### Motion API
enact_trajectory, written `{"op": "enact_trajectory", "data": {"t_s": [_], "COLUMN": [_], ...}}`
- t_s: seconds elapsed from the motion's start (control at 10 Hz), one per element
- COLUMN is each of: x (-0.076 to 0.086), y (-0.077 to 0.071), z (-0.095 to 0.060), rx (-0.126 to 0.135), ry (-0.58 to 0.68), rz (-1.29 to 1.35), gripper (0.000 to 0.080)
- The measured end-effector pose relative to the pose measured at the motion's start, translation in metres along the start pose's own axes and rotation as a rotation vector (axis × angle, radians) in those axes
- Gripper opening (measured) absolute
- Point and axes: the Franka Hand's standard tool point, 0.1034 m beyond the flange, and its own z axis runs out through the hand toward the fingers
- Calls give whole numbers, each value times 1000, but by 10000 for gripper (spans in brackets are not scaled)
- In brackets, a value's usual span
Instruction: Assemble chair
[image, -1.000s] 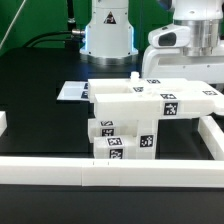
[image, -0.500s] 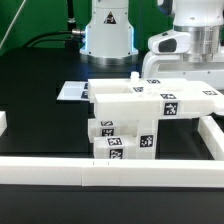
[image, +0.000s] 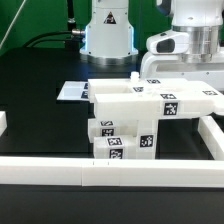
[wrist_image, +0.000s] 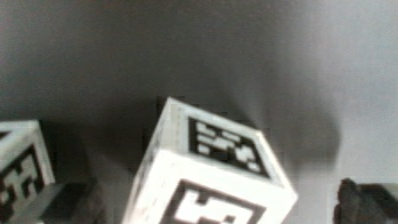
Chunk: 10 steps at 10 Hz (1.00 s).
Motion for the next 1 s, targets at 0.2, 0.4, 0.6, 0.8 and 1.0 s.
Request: {"op": "enact_trajectory", "data": {"t_s": [0.2,0.4,0.6,0.8,1.0], "x": [7,8,8,8,8], "y": [5,6,6,6,7], "z": [1,2,2,2,2], "rx": [-5,-6,-6,-6,-8], "ry": [8,10,10,10,10], "rz": [11,12,12,11,13], "gripper": [648,648,648,648,648]}}
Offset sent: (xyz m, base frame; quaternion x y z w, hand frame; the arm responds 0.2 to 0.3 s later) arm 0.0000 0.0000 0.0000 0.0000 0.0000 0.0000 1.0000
